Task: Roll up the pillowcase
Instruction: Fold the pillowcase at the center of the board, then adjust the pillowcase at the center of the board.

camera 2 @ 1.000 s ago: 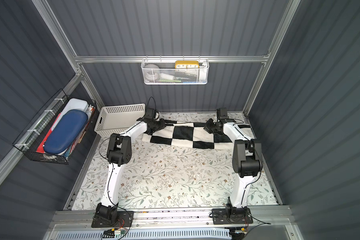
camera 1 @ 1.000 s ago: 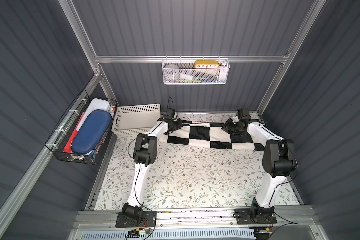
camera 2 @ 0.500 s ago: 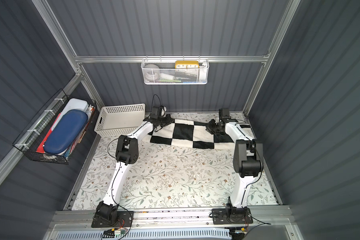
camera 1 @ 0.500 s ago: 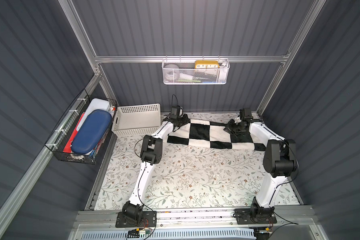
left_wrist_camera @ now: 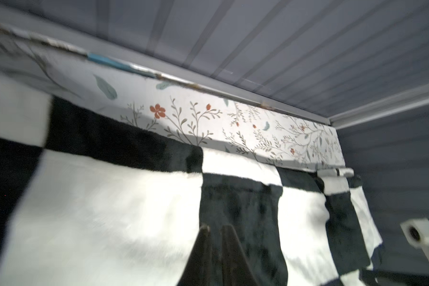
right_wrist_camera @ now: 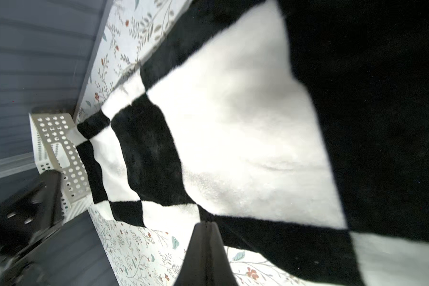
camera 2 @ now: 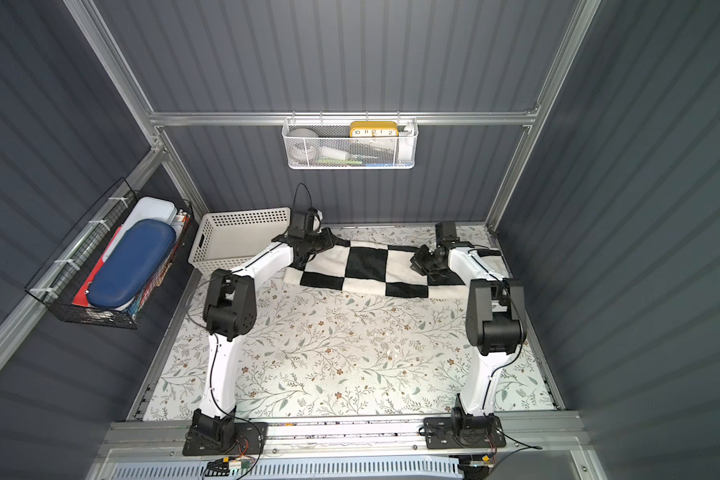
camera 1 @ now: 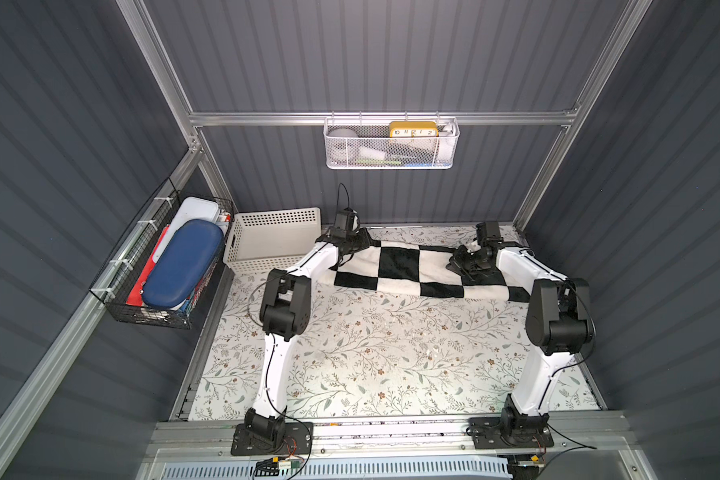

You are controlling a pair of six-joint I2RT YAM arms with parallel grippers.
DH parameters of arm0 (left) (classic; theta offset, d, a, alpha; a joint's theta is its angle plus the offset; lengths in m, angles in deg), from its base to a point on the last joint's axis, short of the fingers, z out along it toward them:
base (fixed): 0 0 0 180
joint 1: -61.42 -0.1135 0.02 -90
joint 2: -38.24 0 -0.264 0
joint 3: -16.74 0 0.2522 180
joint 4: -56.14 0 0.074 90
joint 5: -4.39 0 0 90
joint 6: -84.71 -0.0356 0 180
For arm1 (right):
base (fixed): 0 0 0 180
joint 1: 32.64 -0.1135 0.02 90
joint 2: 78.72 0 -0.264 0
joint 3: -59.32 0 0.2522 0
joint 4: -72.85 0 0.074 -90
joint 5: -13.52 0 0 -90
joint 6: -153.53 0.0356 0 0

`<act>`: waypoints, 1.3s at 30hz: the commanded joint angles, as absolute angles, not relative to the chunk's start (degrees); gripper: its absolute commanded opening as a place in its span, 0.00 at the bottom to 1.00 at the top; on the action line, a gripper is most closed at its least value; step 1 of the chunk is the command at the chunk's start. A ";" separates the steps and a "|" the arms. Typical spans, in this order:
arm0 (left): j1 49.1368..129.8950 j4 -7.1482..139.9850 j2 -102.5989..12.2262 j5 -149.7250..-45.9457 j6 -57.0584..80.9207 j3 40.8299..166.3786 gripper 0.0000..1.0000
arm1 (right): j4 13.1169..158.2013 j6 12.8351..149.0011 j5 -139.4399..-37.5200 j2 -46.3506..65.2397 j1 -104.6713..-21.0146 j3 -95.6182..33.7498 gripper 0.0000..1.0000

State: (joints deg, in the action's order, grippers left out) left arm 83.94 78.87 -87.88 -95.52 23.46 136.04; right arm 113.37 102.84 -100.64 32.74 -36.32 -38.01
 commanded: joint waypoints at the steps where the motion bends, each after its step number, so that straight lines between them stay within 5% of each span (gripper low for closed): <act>1: 84.26 82.06 -80.44 -90.02 15.23 130.20 0.15 | 114.21 102.15 -101.25 35.22 -43.09 -40.88 0.00; 5: 84.09 88.18 -74.01 -81.95 16.30 123.89 0.00 | 115.74 102.53 -100.55 40.82 -51.57 -50.08 0.00; 12: 79.20 87.94 -60.96 -86.27 20.58 112.34 0.00 | 118.60 104.63 -99.96 57.27 -61.19 -70.87 0.00; 22: 78.73 88.53 -53.44 -87.89 20.65 105.02 0.00 | 127.74 106.23 -94.80 76.34 -62.26 -94.00 0.00; 27: 78.73 88.04 -52.67 -87.89 20.04 104.77 0.00 | 139.22 102.39 -95.80 73.82 -63.22 -89.12 0.00; 39: 78.73 83.81 -55.17 -92.24 19.13 103.62 0.00 | 140.65 100.66 -99.64 46.96 -62.55 -38.54 0.00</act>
State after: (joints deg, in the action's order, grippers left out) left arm 78.67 85.58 -54.55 -89.99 20.14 104.08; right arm 132.87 101.29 -100.60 46.36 -63.54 -46.01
